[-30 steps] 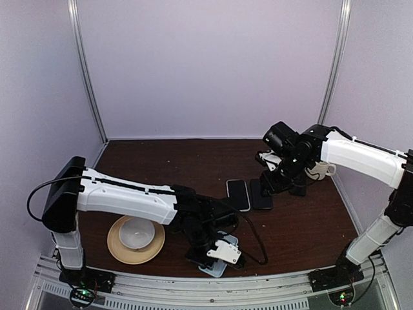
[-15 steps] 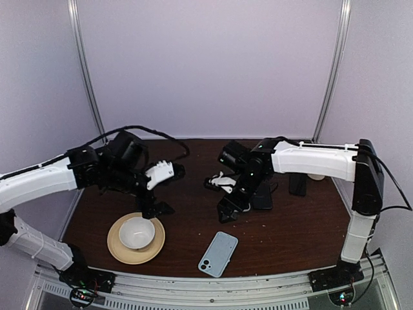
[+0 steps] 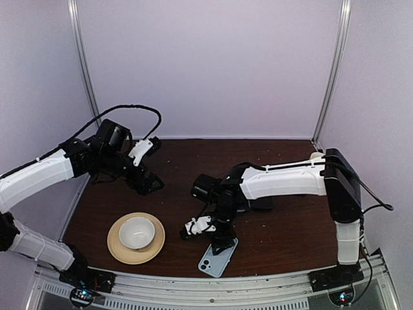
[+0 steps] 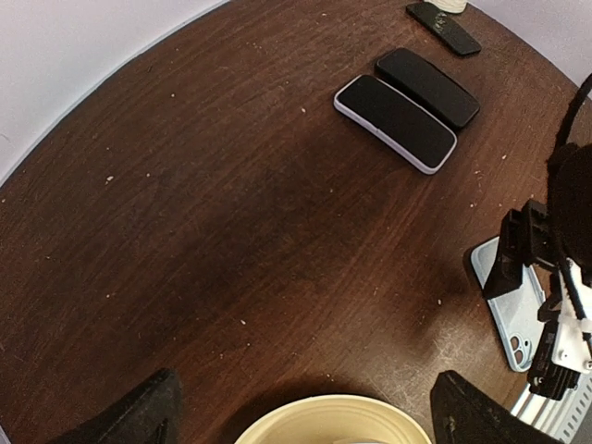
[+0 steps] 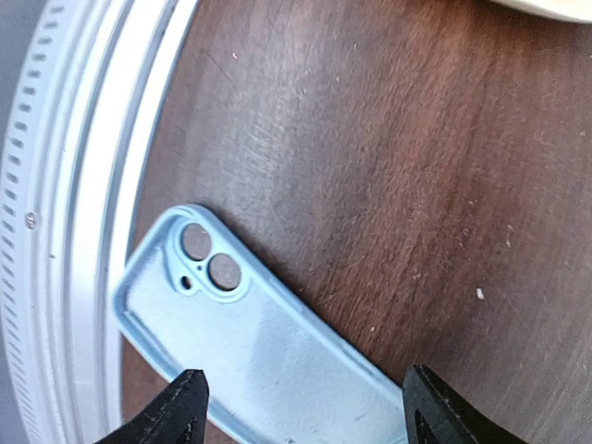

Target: Put the phone into the phone case

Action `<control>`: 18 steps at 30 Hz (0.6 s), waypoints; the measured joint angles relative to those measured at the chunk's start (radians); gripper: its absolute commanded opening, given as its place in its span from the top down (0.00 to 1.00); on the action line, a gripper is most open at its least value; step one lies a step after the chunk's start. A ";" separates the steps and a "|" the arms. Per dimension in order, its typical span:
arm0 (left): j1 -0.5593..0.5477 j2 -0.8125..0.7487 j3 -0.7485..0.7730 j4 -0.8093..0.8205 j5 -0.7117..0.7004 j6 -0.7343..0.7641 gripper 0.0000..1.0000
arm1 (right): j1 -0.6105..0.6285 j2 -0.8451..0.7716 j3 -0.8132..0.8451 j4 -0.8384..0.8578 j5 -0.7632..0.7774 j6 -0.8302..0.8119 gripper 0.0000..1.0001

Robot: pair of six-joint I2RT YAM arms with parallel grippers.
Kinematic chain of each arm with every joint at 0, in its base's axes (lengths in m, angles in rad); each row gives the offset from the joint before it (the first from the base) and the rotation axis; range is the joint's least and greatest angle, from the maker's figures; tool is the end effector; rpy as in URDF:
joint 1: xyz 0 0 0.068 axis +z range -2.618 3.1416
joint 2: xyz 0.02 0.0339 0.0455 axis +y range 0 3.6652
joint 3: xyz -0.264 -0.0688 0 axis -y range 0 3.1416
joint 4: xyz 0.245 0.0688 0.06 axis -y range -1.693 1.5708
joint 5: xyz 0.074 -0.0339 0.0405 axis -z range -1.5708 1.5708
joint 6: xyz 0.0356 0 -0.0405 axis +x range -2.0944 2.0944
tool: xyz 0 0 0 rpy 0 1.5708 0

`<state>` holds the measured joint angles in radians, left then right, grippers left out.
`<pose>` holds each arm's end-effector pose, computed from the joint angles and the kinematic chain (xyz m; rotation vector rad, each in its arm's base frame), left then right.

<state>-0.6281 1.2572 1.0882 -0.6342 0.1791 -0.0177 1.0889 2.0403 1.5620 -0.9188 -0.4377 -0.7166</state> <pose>0.2114 -0.1614 0.3041 0.8104 2.2805 -0.5159 0.1734 0.3640 0.1848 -2.3703 1.7970 0.6979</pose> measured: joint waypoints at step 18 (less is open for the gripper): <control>0.033 0.003 -0.017 0.004 0.001 0.001 0.02 | 0.011 0.061 0.035 0.016 0.184 0.061 1.00</control>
<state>-0.5953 1.2602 1.0710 -0.6300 0.1799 -0.0170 1.1004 2.1014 1.5967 -0.9028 -0.2539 -0.6559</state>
